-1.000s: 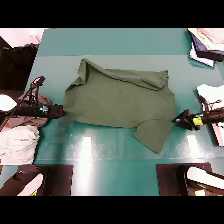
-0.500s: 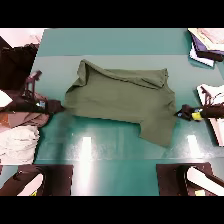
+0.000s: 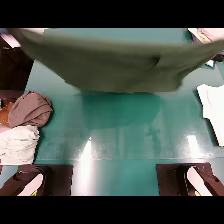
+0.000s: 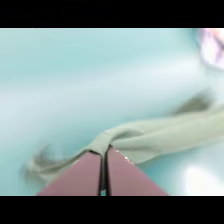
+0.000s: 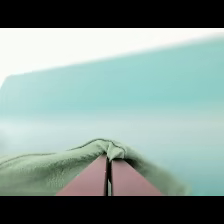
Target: Fold the shirts.
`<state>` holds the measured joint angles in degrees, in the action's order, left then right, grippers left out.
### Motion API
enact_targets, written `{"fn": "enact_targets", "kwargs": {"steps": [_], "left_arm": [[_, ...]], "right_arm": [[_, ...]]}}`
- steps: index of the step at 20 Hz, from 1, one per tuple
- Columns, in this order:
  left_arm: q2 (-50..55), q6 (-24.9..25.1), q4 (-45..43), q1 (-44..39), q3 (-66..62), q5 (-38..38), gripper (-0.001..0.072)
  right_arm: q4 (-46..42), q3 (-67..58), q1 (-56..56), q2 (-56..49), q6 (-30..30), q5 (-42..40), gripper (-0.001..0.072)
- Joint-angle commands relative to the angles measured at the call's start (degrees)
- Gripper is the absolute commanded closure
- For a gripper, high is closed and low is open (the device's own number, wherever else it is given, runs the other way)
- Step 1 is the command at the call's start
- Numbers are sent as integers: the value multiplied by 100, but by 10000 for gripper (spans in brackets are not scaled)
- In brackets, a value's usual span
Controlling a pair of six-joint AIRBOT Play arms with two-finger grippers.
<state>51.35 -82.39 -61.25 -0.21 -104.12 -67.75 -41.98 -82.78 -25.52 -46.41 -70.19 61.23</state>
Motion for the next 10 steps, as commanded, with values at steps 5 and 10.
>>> {"fn": "enact_targets", "kwargs": {"steps": [5,10], "left_arm": [[0,-35,542,2,-2885,-20,689],[7,-22,612,2,-1967,-122,688]], "right_arm": [[-1895,-3410,4,201,-1093,605,697],[-2758,-4605,4,-678,-1294,2361,699]]}}
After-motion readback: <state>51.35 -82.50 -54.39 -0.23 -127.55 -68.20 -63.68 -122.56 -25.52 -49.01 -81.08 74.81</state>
